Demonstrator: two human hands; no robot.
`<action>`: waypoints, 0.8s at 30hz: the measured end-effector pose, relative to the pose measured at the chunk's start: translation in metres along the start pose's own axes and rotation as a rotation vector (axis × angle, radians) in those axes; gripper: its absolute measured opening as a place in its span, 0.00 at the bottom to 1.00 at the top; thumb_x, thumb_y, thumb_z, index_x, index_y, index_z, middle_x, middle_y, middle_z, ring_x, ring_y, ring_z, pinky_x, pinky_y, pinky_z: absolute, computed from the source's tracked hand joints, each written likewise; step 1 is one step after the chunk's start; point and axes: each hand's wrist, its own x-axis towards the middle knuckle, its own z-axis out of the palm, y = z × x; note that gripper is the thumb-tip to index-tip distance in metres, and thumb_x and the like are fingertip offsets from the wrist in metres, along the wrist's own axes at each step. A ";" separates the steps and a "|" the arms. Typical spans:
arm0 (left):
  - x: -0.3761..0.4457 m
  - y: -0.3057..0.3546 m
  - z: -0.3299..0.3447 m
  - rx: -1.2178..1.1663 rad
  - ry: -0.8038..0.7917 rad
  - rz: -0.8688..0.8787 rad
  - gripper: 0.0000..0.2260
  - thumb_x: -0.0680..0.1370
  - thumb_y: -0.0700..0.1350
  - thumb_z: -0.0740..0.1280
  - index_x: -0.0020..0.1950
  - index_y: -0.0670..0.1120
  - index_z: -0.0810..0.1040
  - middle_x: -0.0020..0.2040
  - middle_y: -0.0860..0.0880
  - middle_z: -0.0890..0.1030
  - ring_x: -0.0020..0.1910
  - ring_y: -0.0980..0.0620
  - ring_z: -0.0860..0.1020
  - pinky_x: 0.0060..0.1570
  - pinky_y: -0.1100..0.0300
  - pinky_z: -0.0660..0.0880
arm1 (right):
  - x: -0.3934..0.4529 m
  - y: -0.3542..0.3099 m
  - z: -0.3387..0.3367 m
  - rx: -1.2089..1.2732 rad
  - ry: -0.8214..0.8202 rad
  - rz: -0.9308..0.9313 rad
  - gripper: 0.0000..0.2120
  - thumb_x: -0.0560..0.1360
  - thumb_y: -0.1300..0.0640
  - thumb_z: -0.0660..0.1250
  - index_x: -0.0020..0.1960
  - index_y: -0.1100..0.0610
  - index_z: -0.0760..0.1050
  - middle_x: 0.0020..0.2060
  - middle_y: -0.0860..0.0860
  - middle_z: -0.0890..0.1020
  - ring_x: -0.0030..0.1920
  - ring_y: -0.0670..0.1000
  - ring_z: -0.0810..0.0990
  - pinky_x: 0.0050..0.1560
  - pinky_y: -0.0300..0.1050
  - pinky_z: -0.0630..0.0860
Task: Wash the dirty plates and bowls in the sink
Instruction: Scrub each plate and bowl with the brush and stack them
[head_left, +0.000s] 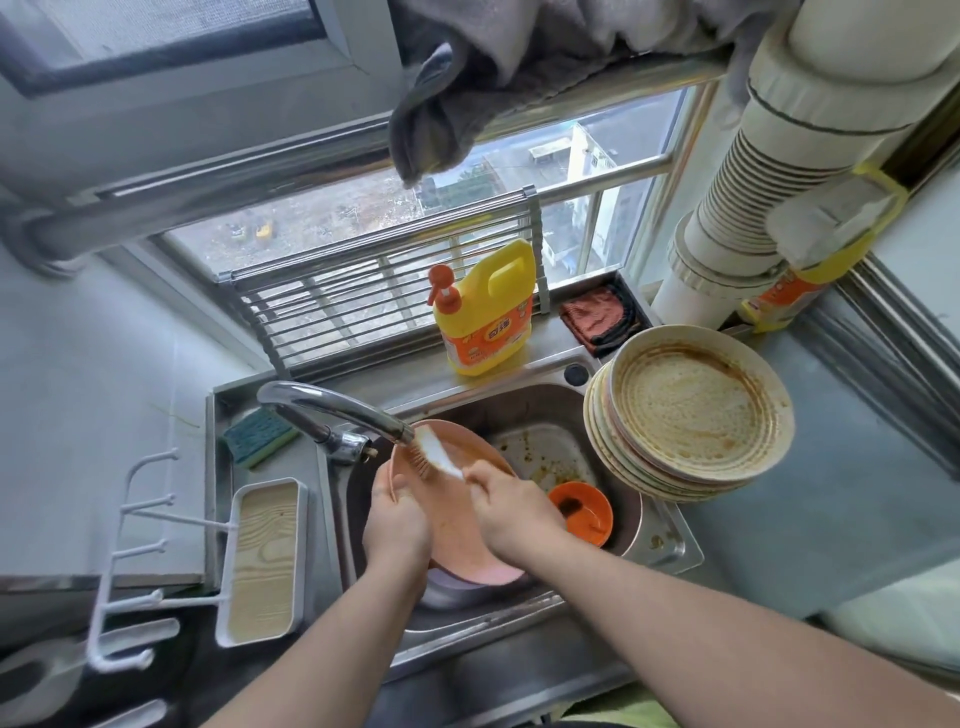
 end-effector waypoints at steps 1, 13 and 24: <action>-0.003 0.001 0.002 0.030 -0.002 0.036 0.16 0.88 0.56 0.56 0.75 0.63 0.72 0.64 0.51 0.82 0.58 0.46 0.80 0.58 0.51 0.75 | 0.010 0.006 -0.004 -0.031 0.017 0.046 0.14 0.86 0.45 0.51 0.67 0.39 0.71 0.59 0.55 0.83 0.57 0.61 0.81 0.53 0.54 0.78; -0.019 0.004 0.008 0.209 0.000 0.198 0.21 0.87 0.55 0.55 0.81 0.64 0.62 0.62 0.43 0.79 0.53 0.45 0.78 0.58 0.49 0.75 | 0.032 0.025 -0.009 -0.031 0.061 0.085 0.13 0.85 0.44 0.49 0.63 0.39 0.70 0.53 0.52 0.84 0.52 0.61 0.81 0.51 0.57 0.80; -0.009 0.027 -0.007 0.329 0.109 0.386 0.11 0.87 0.47 0.61 0.62 0.43 0.79 0.54 0.43 0.75 0.55 0.38 0.76 0.53 0.55 0.67 | -0.006 0.061 0.048 -0.112 -0.102 0.117 0.05 0.86 0.48 0.50 0.55 0.43 0.64 0.46 0.57 0.82 0.46 0.64 0.81 0.44 0.55 0.78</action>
